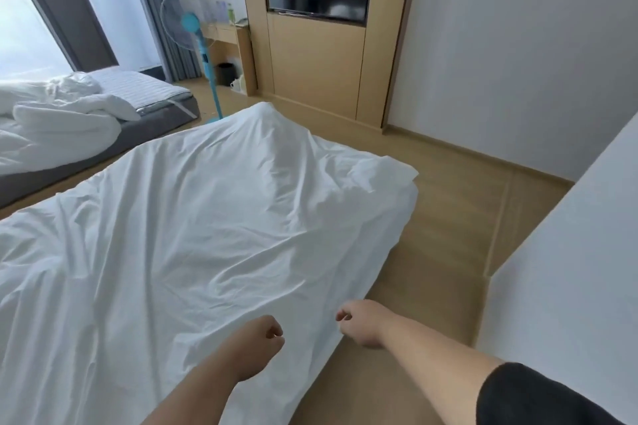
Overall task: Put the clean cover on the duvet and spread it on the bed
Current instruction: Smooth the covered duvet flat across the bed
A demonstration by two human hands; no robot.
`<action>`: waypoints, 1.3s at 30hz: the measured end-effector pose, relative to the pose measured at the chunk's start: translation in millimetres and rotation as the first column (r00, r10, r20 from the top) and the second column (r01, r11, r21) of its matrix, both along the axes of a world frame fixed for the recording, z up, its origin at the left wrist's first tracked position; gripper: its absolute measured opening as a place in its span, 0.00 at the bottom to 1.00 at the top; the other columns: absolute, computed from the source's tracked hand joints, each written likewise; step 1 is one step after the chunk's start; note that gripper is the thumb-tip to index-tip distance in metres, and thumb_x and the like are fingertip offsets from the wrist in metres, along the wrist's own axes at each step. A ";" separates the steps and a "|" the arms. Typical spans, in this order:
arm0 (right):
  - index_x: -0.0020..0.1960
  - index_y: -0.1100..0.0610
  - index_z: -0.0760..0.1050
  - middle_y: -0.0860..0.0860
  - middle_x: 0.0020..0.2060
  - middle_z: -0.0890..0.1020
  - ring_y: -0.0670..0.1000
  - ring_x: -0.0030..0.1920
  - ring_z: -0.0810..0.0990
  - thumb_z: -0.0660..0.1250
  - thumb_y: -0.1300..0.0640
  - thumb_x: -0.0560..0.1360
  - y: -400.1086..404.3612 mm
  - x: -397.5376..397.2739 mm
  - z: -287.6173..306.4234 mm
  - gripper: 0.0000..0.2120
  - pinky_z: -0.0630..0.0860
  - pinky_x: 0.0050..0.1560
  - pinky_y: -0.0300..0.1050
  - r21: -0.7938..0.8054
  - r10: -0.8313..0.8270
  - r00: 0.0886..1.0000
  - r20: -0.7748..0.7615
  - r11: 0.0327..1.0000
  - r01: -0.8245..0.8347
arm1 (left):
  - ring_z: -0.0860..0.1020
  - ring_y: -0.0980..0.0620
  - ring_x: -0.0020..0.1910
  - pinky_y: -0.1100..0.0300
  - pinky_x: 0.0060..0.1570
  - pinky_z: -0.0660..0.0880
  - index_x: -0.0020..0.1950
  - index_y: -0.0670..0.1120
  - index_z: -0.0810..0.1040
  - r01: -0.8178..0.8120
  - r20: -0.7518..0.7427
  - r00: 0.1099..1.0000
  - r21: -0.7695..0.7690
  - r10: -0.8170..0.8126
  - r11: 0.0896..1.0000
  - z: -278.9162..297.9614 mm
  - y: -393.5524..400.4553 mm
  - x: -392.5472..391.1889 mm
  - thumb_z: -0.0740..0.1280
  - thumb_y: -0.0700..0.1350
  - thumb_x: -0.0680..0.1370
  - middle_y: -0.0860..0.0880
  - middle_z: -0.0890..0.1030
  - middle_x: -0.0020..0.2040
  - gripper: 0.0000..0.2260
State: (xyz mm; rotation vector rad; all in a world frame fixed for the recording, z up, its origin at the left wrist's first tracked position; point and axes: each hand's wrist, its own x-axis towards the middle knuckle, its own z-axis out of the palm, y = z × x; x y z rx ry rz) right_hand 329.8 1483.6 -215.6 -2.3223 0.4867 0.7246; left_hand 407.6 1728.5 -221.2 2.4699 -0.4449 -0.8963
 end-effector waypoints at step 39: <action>0.60 0.48 0.78 0.46 0.56 0.80 0.48 0.56 0.79 0.64 0.52 0.80 -669.5 247.1 -65.2 0.10 0.74 0.54 0.39 0.071 -0.342 0.940 -0.008 0.937 0.342 | 0.80 0.54 0.52 0.58 0.54 0.78 0.50 0.53 0.77 0.164 -0.139 0.977 0.021 -0.160 0.986 -33.9 -687.0 334.9 0.62 0.48 0.79 0.55 0.80 0.51 0.05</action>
